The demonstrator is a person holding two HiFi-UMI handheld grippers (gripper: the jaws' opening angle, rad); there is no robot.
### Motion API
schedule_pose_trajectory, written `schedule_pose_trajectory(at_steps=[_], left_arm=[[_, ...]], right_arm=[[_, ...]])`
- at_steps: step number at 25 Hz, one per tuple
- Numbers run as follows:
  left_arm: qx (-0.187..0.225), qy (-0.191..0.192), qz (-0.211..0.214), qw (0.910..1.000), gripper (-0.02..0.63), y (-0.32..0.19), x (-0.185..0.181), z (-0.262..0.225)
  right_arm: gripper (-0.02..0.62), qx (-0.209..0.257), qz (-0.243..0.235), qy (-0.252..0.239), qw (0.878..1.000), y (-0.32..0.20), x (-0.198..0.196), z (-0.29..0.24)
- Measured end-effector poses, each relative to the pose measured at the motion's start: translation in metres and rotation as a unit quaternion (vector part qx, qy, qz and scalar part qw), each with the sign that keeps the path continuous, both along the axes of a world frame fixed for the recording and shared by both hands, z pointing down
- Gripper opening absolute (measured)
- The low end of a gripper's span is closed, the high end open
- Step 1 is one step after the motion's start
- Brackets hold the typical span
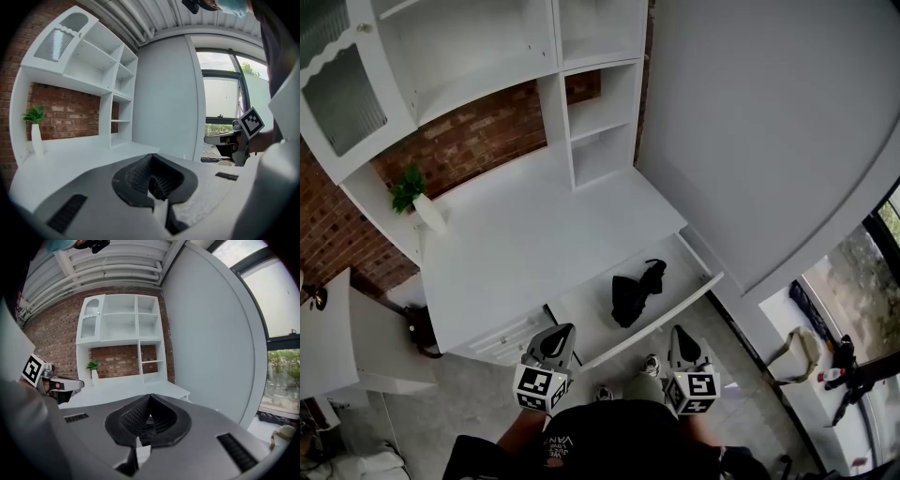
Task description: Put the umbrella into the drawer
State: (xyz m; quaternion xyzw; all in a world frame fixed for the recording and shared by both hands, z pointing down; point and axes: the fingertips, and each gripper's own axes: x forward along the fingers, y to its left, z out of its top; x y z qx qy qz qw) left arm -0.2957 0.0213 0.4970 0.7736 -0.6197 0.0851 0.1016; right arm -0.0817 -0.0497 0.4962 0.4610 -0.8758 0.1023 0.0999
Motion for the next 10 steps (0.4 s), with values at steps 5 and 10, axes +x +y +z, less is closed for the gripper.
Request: schedule_pose_trajectory(at_steps=[5, 10], left_arm=[[0.002, -0.001, -0.002, 1.0000, 0.006, 0.0024, -0.0015, -0.0031], [0.003, -0.001, -0.002, 1.0000, 0.006, 0.0020, -0.0035, -0.0046]], right_arm=[[0.000, 0.004, -0.002, 0.000, 1.000, 0.0015, -0.0032, -0.0033], [0.000, 0.012, 0.002, 0.000, 1.000, 0.0002, -0.0046, -0.0087]])
